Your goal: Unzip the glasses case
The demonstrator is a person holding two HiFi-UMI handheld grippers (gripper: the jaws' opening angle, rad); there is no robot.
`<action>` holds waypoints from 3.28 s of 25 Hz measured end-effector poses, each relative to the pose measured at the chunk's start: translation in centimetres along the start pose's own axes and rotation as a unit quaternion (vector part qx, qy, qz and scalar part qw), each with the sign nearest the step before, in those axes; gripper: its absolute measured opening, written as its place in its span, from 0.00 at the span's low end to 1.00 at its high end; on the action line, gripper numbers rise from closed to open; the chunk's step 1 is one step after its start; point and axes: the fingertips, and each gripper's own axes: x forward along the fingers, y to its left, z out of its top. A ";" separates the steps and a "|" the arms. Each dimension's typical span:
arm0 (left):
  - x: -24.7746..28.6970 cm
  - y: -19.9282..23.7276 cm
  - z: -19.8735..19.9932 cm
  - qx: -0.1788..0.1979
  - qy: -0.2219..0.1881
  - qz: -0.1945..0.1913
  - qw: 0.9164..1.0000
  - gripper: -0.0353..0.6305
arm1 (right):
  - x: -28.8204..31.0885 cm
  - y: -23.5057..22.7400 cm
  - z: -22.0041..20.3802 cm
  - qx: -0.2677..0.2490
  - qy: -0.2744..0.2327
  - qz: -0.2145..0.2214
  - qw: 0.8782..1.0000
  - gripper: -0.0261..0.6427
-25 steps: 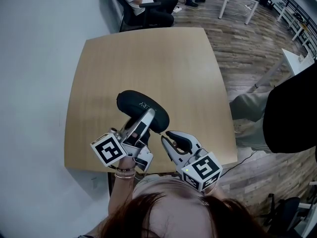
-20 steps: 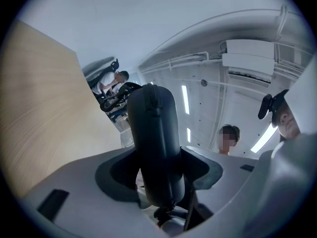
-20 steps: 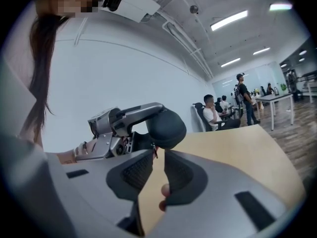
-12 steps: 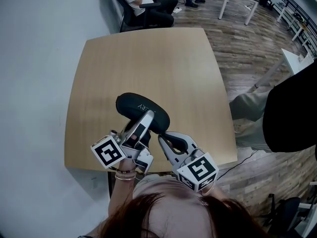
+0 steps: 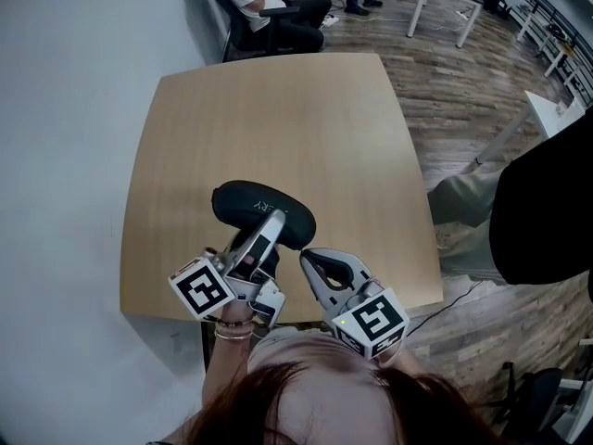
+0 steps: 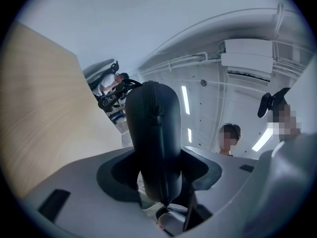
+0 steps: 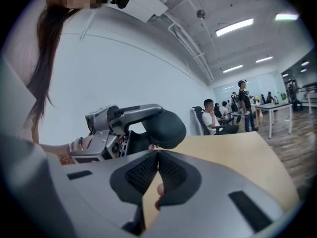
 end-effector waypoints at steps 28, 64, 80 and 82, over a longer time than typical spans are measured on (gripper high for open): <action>0.2 1.1 -0.9 -0.001 0.022 0.022 1.000 0.39 | -0.6 -2.5 -0.8 -0.006 0.014 -0.033 0.999 0.06; 0.8 1.8 -1.9 0.022 0.069 0.029 0.997 0.39 | -0.1 -5.0 -1.9 -0.027 0.030 -0.060 0.997 0.06; 0.8 2.3 -2.5 0.028 0.102 0.033 0.994 0.38 | 0.2 -5.9 -2.3 -0.032 0.036 -0.062 0.997 0.06; 0.9 2.3 -2.6 0.028 0.108 0.032 0.993 0.38 | 0.3 -6.1 -2.3 -0.034 0.036 -0.062 0.997 0.06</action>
